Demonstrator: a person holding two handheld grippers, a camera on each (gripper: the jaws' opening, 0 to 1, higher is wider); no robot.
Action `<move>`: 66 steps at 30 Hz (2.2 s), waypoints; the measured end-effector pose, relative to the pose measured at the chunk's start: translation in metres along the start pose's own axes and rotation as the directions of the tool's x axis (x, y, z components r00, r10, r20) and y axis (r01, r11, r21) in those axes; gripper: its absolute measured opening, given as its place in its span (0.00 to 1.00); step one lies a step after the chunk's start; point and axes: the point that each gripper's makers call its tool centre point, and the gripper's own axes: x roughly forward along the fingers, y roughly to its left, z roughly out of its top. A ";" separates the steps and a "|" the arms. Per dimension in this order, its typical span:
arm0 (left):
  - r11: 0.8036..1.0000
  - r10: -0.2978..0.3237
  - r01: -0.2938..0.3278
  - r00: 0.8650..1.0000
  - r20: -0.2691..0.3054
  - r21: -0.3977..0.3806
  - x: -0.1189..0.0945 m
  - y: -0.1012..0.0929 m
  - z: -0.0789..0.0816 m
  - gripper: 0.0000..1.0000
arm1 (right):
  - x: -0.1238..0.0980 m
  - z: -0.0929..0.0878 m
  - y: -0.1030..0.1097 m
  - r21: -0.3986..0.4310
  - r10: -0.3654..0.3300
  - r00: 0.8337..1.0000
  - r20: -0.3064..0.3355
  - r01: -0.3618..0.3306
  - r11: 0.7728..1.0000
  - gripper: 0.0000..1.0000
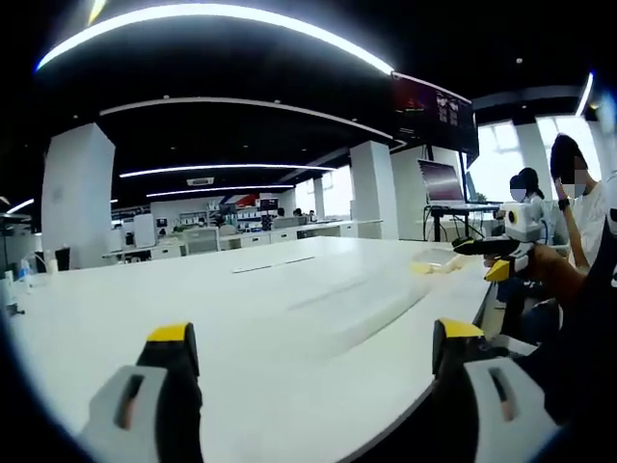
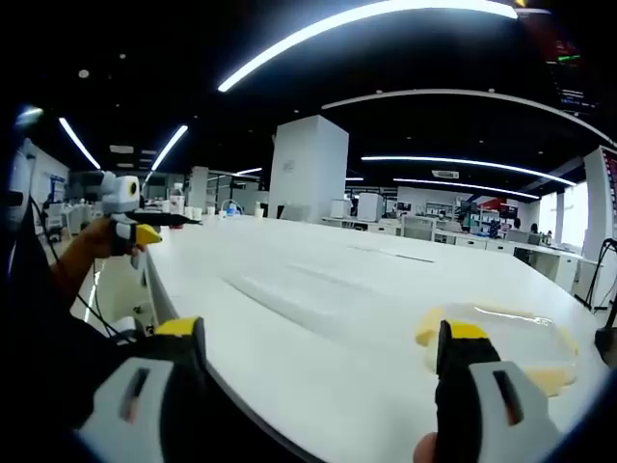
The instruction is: Snap each plastic latch of the storage box into its locked position after aligning the lid with the box until every specified latch is closed and the lid sits flush.
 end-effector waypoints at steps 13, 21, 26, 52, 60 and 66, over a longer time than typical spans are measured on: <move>1.000 0.024 -0.024 1.000 0.004 -0.010 -0.001 0.007 0.000 1.00 | -0.001 -0.002 -0.001 0.009 -0.005 1.000 0.000 0.005 1.000 0.97; 1.000 0.020 -0.020 1.000 0.004 -0.008 0.000 0.006 0.001 1.00 | 0.001 -0.004 0.002 0.009 0.011 1.000 -0.011 -0.011 1.000 0.98; 1.000 0.018 -0.018 1.000 0.000 -0.009 0.000 0.005 0.000 1.00 | 0.002 -0.005 0.003 0.035 0.008 1.000 -0.024 -0.007 0.999 1.00; 0.998 -0.010 0.011 1.000 0.014 -0.059 0.015 -0.010 0.003 1.00 | -0.007 -0.001 -0.008 0.013 -0.018 1.000 -0.024 0.018 1.000 1.00; 0.997 -0.050 0.052 0.998 0.022 -0.057 0.024 -0.029 0.007 1.00 | -0.012 -0.005 -0.016 0.009 -0.039 0.999 -0.039 0.039 0.999 1.00; 0.996 -0.074 0.075 0.997 0.026 -0.051 0.032 -0.039 0.010 1.00 | -0.016 -0.005 -0.021 0.016 -0.050 0.998 -0.035 0.051 0.999 0.99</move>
